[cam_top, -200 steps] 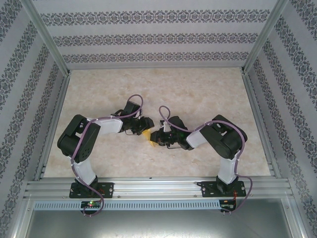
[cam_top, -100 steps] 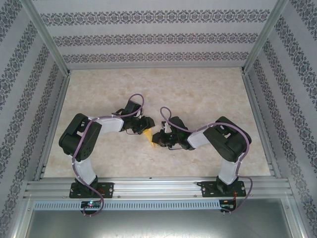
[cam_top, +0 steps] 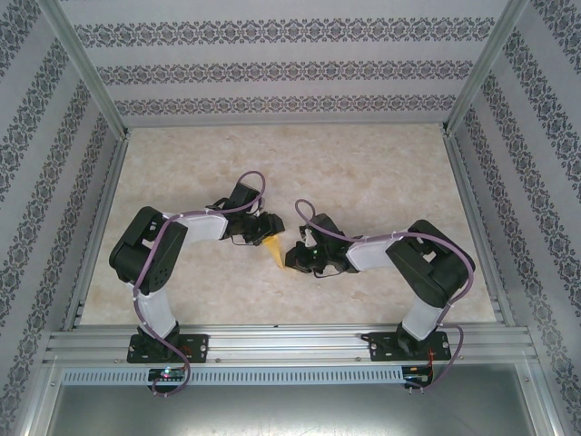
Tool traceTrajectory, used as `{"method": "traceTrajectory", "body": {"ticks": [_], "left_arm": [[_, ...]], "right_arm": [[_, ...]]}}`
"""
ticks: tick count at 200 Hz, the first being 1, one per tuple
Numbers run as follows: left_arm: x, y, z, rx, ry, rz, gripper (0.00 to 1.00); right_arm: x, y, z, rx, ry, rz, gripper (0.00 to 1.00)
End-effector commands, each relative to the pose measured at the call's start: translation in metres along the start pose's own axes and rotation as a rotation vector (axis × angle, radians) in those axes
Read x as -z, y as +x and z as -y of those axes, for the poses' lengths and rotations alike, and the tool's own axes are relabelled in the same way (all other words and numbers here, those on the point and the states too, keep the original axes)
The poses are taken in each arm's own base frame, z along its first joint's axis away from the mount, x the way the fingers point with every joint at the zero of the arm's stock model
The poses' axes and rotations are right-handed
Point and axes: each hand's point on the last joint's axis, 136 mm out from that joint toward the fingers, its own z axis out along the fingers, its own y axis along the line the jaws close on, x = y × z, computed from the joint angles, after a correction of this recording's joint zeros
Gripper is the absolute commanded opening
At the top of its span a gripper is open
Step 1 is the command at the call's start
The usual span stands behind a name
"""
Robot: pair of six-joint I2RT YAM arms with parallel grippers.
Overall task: Fold a paper plane with a square sheet of paper (pick it up from the middle)
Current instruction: Fold the wing for the fifth time at the center of the table.
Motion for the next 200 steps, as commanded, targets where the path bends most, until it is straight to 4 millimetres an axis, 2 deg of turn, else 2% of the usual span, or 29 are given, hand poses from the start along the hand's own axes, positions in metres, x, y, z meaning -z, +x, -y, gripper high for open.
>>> {"method": "traceTrajectory", "body": {"ticks": [1, 16, 38, 52, 76, 89, 103, 136, 159, 200], "left_arm": [[-0.011, 0.016, -0.03, 0.02, -0.106, -0.057, 0.47], [-0.011, 0.016, -0.03, 0.02, -0.106, -0.059, 0.47], [-0.011, 0.017, -0.03, 0.019, -0.105, -0.063, 0.47], [-0.01, 0.018, -0.029, 0.017, -0.101, -0.065, 0.47], [-0.011, 0.018, -0.029, 0.017, -0.098, -0.067, 0.47], [-0.011, 0.018, -0.029, 0.016, -0.097, -0.069, 0.47], [-0.011, 0.018, -0.029, 0.016, -0.099, -0.071, 0.47], [-0.011, 0.019, -0.03, 0.017, -0.1, -0.075, 0.47], [-0.011, 0.019, -0.029, 0.015, -0.098, -0.079, 0.47], [-0.011, 0.019, -0.029, 0.016, -0.102, -0.076, 0.47]], "right_arm": [[-0.007, 0.023, 0.022, -0.007, 0.113, -0.081, 0.11], [-0.003, 0.019, 0.02, 0.004, 0.13, -0.062, 0.11], [0.016, 0.003, 0.017, 0.01, 0.152, 0.032, 0.12], [0.026, -0.006, 0.007, 0.013, 0.117, 0.075, 0.1], [0.03, -0.019, -0.028, 0.027, -0.011, 0.096, 0.04], [0.025, -0.022, -0.047, 0.024, -0.081, 0.089, 0.04], [0.017, -0.024, -0.058, 0.008, -0.132, 0.079, 0.03], [0.0, -0.028, -0.057, -0.049, -0.177, 0.072, 0.02], [-0.005, -0.028, -0.047, -0.067, -0.154, 0.066, 0.02], [-0.016, -0.008, -0.022, -0.112, -0.103, -0.004, 0.02]]}}
